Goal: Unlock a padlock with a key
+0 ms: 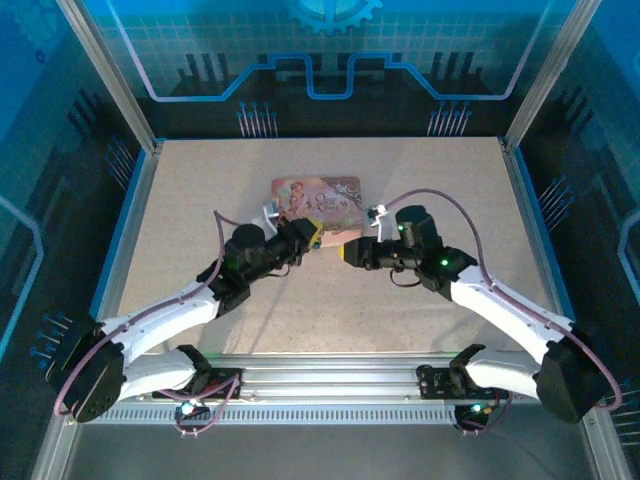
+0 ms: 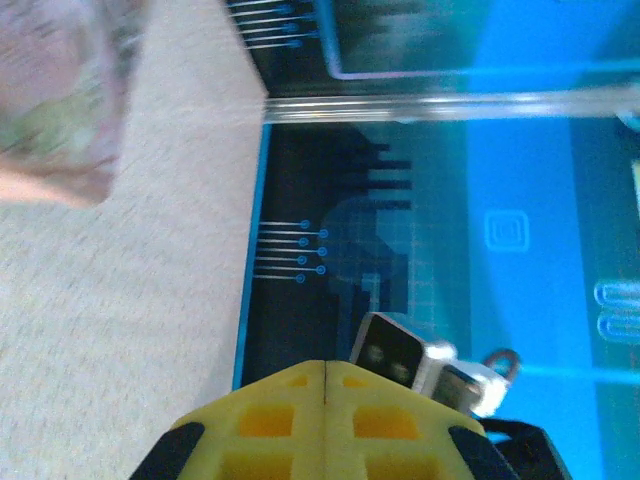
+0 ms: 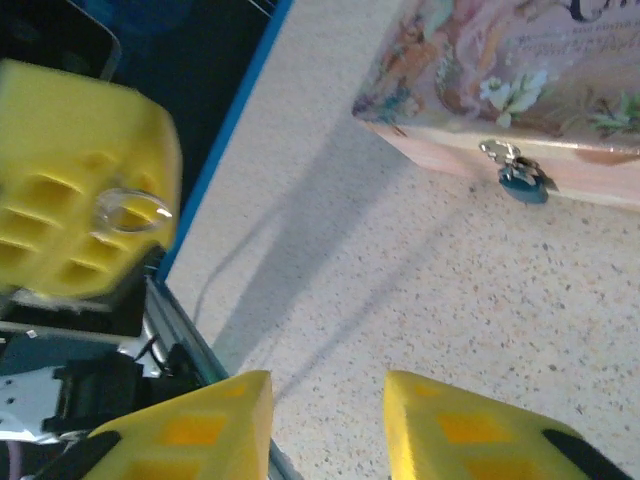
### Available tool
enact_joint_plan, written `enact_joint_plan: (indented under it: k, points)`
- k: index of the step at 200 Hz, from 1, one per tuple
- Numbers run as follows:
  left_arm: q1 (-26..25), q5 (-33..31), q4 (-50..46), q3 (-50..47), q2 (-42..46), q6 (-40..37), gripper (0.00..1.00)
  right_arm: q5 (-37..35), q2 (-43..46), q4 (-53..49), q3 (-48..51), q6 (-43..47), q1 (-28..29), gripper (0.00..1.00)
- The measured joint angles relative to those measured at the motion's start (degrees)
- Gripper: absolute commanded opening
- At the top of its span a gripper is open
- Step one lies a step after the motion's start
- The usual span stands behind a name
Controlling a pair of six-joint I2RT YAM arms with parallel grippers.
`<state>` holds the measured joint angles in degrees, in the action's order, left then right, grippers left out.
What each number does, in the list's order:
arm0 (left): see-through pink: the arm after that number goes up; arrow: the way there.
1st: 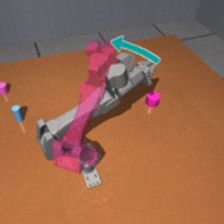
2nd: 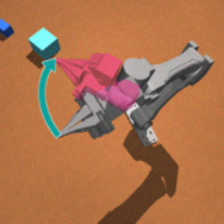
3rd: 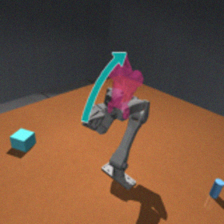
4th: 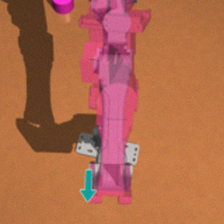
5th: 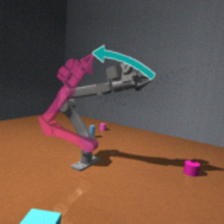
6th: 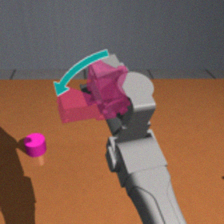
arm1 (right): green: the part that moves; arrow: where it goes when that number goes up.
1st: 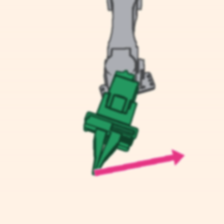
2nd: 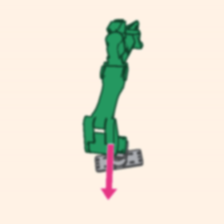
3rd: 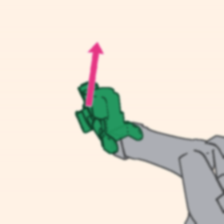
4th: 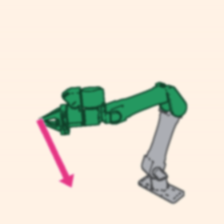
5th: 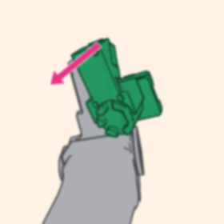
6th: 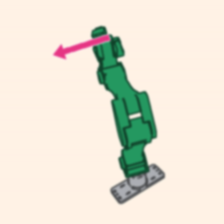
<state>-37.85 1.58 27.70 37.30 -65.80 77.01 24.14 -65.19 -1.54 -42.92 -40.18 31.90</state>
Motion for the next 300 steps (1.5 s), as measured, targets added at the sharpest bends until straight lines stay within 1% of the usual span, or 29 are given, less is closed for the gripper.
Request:
enact_joint_plan:
  k: [16,36,52,77,98,144,189,226,255,300]
  points:
    - [-0.11,0.72,0.7,1.88,0.76,-8.13,0.0,3.89,1.79,5.86,2.6,-3.32,-2.08,0.45]
    - [-0.33,2.34,3.82,1.95,1.03,-15.91,0.0,8.59,2.54,14.49,4.24,-7.08,-3.23,0.51]
    - [-0.68,3.74,6.75,1.92,0.92,-20.41,0.0,11.54,2.62,20.81,4.26,-9.33,-3.26,0.57]
    - [-1.11,5.79,12.13,1.95,0.7,-24.61,0.0,14.36,2.84,28.52,4.24,-12.07,-3.26,0.58]
    - [-1.18,6.71,15.04,1.95,0.2,-26.29,0.0,15.45,2.84,31.47,4.2,-13.27,-3.26,0.58]
    - [-1.95,7.85,17.9,1.95,-0.87,-27.28,0.0,16.35,1.49,36.22,3.34,-15.78,-3.28,0.57]
    - [-2.1,7.93,18.14,1.95,-0.96,-27.63,0.0,16.85,-0.24,37.31,1.01,-16.61,-3.19,0.46]
    - [-2.08,7.93,18.16,1.95,-1.03,-27.63,0.0,16.87,-1.57,37.59,0.68,-16.81,-3.04,0.4]
    - [-2.1,7.91,18.34,1.95,-1.03,-27.61,0.0,16.85,-1.92,37.59,0.68,-16.83,-2.97,0.37]
    - [-2.08,7.91,18.75,1.95,-1.03,-27.61,0.0,16.85,-2.43,37.59,0.37,-16.83,-2.58,0.34]
